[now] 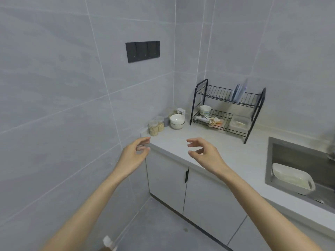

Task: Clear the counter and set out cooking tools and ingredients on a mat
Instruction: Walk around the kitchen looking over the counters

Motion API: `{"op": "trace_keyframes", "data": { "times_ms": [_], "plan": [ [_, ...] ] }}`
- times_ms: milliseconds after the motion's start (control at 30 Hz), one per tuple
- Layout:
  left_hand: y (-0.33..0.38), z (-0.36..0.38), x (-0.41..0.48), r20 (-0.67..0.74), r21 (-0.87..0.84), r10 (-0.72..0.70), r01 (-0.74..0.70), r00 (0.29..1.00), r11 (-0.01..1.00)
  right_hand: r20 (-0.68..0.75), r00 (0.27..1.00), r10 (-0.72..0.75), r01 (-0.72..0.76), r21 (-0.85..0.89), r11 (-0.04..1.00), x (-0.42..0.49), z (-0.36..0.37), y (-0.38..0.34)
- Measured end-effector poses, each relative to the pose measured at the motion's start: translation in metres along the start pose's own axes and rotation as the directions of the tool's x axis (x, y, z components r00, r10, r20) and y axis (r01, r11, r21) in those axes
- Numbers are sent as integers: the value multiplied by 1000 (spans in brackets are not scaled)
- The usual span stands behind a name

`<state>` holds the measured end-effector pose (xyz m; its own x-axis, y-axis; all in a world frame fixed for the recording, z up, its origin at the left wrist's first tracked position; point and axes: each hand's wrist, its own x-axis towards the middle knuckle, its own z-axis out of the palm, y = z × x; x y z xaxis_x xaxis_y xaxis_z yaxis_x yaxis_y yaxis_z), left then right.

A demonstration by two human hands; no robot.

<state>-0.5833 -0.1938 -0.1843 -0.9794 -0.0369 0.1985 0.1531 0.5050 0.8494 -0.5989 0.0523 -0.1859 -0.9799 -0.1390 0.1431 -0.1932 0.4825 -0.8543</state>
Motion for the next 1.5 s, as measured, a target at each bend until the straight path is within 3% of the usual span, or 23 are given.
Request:
{"op": "trace_keyframes", "data": {
  "times_ms": [433,900,1133,1267,1500],
  "plan": [
    [-92,13,196,60,91,-126,120,990,989,36,999,-17,21,-129,991,216,52,50],
    [-184,67,404,138,196,-269,240,953,951,322,945,57,31,-262,964,483,135,144],
    [-259,103,445,160,237,-345,303,925,923,420,895,153,27,-392,919,541,166,180],
    [-251,107,451,128,207,-321,291,938,934,476,857,200,74,-496,865,553,177,192],
    [-261,107,454,55,98,-367,361,929,928,401,898,180,78,-549,832,546,177,193]
  ]
}}
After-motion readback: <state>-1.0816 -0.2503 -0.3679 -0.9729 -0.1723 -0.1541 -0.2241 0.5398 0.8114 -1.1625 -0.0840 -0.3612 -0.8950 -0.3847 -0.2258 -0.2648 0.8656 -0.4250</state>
